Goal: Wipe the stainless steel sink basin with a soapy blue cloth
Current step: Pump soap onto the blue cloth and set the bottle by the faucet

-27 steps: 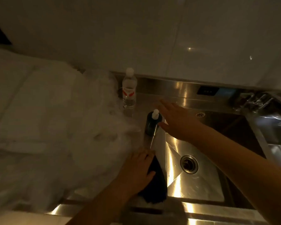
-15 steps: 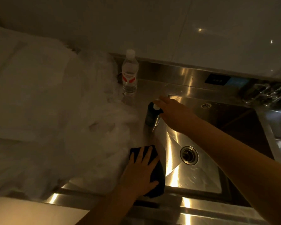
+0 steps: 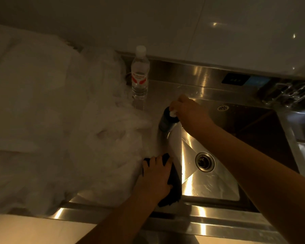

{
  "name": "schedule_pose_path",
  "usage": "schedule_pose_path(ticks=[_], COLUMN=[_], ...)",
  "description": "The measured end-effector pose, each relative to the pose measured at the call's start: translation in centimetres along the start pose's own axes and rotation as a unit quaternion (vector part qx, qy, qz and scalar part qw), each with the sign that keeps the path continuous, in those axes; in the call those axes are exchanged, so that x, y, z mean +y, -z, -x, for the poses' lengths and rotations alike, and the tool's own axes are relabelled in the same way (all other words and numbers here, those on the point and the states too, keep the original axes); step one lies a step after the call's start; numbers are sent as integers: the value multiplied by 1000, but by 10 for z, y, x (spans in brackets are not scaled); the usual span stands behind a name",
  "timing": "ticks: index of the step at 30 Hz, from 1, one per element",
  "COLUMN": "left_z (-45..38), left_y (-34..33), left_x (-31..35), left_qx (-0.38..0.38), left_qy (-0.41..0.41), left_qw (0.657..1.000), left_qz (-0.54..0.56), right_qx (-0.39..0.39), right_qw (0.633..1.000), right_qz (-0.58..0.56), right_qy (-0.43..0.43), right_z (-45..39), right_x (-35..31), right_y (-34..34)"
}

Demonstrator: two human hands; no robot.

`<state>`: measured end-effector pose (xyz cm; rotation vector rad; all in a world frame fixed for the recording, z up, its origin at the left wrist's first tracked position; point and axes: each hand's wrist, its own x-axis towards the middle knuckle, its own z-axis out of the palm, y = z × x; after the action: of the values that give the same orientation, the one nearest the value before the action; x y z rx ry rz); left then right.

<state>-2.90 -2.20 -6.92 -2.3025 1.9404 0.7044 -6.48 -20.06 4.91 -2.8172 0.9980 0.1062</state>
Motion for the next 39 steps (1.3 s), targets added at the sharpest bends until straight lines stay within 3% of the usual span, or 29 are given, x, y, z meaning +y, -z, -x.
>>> schedule_pose_path(ticks=[7,12,18,25,29,32,39], left_z=[9,11,12,19,19,18,22], left_y=[5,4,10,16,30,43,49], left_x=[7,-1,-9,-9,12,38,128], left_qx=[12,37,50,74,105,122,133], left_qy=[-27,-62,-111,-140,-165,-193,-239], left_qw=[1000,997,993,987,979,971,959], left_qz=[-6,-9,9,42,58,70,76], right_qx=[31,42,29,139,137,80,149], right_qw=[998,984,981,962,960,959,957], right_qz=[-30,-119,-92,-136,-122,-123,-93], right_qy=[-40,-124,-170,-193,-210,-243,-231], right_z=[18,35,62,114,138,159,242], right_x=[-6,-8,-9,-1,6,18,74], right_y=[-6,-8,-10,-12,-2,10,21])
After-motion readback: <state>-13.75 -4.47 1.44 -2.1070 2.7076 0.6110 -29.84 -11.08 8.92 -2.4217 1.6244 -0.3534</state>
